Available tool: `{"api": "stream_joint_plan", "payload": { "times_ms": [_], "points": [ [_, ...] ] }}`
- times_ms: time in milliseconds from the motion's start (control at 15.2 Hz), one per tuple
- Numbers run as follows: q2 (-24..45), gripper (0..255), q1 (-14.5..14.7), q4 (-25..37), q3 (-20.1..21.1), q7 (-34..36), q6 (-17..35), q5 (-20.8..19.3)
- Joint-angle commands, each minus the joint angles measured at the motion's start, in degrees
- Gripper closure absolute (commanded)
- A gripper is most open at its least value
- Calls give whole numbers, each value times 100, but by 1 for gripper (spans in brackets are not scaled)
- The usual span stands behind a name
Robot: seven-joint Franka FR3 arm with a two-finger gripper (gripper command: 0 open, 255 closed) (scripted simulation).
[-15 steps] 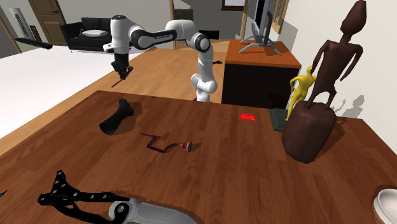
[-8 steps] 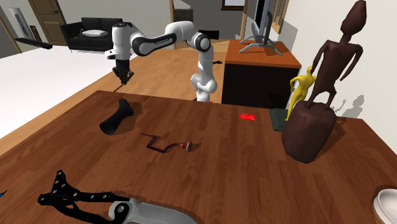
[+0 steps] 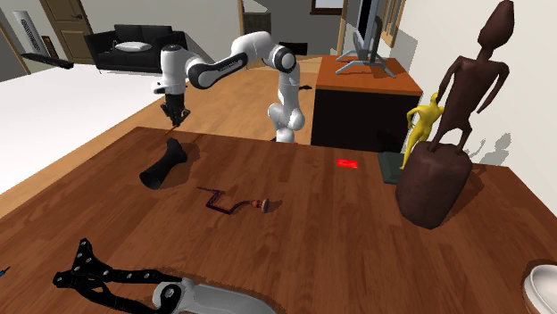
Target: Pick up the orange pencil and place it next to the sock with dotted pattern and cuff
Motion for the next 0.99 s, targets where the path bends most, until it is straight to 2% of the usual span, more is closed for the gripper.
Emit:
{"api": "stream_joint_plan", "payload": {
  "times_ms": [0,594,924],
  "points": [
    [6,255,-6,-144,-7,20,153,-9],
    [72,255,-21,-762,-31,128,829,-56],
    [81,255,-20,-803,-35,135,879,-60]
  ]
}}
